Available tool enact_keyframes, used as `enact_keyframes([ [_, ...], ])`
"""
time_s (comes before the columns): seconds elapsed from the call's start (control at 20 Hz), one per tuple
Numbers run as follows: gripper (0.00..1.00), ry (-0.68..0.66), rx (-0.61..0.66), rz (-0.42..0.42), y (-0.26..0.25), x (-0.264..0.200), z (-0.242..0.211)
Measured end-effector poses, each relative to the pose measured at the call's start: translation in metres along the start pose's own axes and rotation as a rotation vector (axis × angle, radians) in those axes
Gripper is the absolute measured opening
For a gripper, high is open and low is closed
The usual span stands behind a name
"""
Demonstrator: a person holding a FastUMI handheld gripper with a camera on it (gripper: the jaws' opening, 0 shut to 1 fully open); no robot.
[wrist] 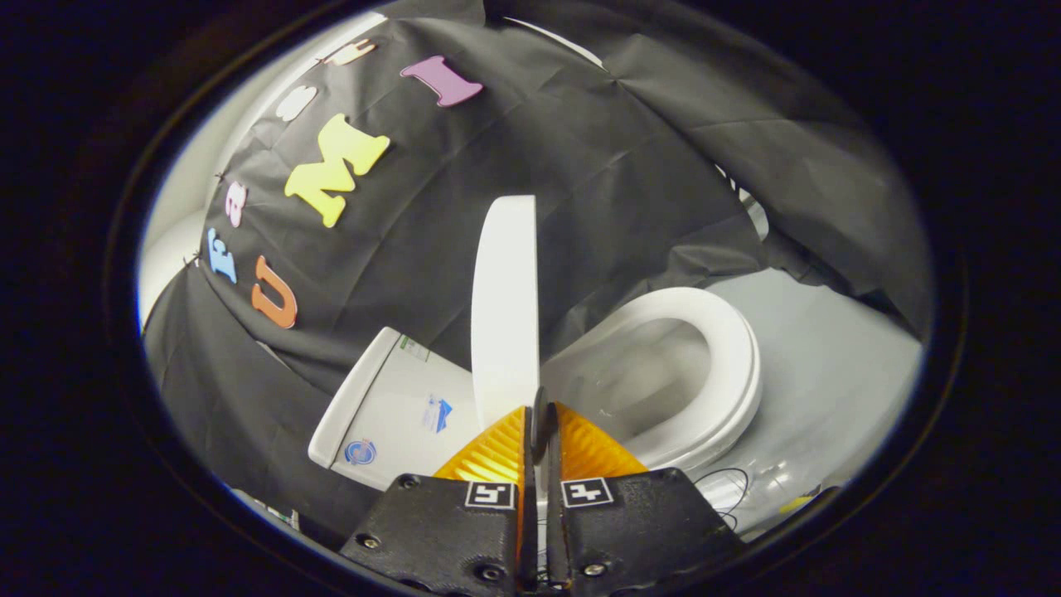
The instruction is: Open the toilet lid.
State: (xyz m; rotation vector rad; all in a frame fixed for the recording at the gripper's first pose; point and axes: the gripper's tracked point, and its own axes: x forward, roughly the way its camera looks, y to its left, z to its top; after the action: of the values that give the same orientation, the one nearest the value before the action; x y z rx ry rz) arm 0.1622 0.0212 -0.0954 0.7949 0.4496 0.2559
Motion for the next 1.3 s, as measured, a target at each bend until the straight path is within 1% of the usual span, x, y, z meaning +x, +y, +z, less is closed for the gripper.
enact_keyframes([
  [0.7, 0.12, -0.004, -0.192, -0.024, 0.071, 0.004, -0.013],
  [1.05, 0.13, 0.001, -0.289, -0.039, 0.104, 0.008, -0.020],
  [1.3, 0.13, 0.009, -0.336, -0.039, 0.124, 0.012, -0.028],
])
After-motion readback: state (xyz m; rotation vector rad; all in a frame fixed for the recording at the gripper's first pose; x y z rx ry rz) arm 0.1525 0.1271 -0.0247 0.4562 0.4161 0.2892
